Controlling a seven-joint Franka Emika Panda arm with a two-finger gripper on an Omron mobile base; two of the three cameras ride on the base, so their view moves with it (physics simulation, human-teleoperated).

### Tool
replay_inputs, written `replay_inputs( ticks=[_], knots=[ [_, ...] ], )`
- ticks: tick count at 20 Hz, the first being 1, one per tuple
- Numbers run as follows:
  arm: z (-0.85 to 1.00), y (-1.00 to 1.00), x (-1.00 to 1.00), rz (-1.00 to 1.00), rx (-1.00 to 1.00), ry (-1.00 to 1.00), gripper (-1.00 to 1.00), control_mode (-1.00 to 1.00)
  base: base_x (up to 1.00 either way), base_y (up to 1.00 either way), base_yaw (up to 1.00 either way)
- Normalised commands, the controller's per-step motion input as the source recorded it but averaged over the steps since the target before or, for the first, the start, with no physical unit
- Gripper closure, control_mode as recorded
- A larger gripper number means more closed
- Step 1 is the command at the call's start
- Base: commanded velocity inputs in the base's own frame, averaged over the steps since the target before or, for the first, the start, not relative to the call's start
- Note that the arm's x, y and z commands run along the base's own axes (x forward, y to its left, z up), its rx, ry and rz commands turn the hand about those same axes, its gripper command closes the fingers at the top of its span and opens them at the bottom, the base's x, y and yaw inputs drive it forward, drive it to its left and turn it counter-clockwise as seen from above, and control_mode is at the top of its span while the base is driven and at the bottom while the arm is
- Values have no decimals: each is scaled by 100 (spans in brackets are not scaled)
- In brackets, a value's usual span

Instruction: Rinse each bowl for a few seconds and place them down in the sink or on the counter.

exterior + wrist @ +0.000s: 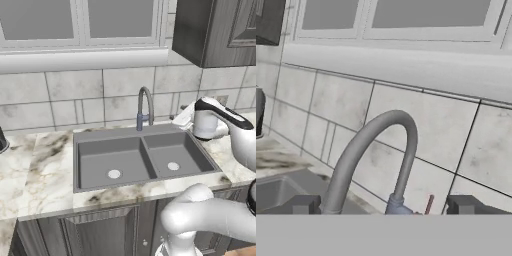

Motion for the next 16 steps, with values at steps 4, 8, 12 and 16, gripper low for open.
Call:
replay_inputs(
  ticks=[4, 8, 12, 16],
  knots=[
    [-14, 3, 39, 8, 1, 0, -100, -100, 0, 0, 0],
    [-20, 8, 36, 2, 2, 0, -100, -100, 0, 0, 0],
    [-24, 8, 43, 0, 0, 1, -100, -100, 0, 0, 0],
    [-13, 11, 43, 0, 0, 2, -100, -100, 0, 0, 0]
  ],
)
